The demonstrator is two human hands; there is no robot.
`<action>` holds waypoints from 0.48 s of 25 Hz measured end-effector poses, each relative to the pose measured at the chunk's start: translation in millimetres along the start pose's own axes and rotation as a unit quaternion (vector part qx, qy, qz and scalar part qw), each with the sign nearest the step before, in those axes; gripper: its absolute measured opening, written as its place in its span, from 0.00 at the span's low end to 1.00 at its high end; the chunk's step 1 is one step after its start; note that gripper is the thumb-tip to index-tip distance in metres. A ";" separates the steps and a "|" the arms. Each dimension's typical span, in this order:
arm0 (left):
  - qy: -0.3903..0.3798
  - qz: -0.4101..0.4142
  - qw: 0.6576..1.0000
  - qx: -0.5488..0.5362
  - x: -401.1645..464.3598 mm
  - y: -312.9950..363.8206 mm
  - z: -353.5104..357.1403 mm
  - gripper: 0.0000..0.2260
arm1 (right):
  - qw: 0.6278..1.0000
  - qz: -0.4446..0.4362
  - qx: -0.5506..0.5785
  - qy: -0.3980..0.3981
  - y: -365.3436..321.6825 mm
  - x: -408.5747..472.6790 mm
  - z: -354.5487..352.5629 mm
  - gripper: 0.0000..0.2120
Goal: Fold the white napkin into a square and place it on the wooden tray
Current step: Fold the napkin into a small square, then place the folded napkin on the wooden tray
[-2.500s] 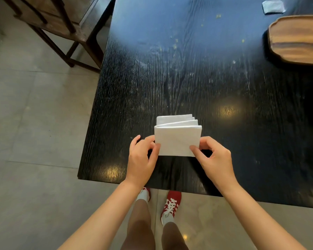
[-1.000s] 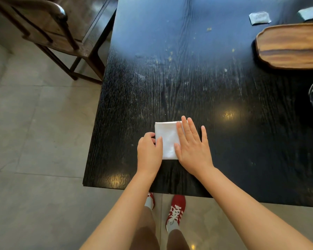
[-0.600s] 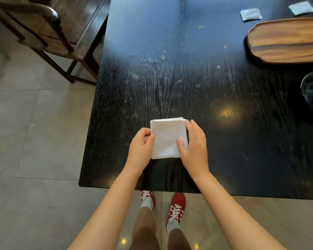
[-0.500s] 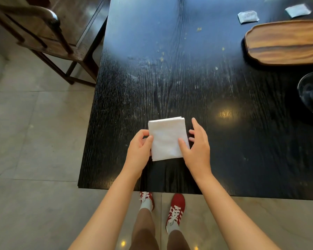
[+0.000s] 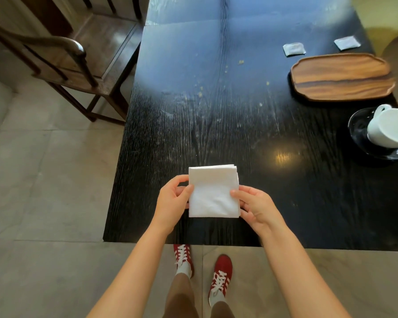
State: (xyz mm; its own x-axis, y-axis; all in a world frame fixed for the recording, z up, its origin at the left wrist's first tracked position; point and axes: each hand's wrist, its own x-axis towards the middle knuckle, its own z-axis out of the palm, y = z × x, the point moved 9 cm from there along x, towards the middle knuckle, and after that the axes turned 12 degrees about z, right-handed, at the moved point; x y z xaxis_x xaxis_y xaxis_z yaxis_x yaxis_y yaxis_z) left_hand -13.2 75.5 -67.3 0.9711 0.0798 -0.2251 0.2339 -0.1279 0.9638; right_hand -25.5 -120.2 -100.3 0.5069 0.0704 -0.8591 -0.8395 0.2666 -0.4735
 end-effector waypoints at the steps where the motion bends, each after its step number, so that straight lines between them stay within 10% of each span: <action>1: 0.001 0.003 1.000 0.001 -3.3 5.9 0.6 0.09 | 1.000 -0.008 -0.008 0.004 -2.6 -7.1 -2.0 0.06; 12: -0.036 -0.008 0.999 -0.002 -49.4 65.8 29.6 0.07 | 0.991 -0.080 -0.095 0.058 -33.6 -101.9 -35.1 0.04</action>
State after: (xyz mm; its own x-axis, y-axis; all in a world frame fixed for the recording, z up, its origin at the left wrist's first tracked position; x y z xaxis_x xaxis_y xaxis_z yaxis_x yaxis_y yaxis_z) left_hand -44.3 33.9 2.9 0.9683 0.0112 -0.2497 0.2491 -0.1224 0.9607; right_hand -55.8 -170.0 -3.7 0.6204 -0.0714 -0.7811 -0.7770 0.0799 -0.6244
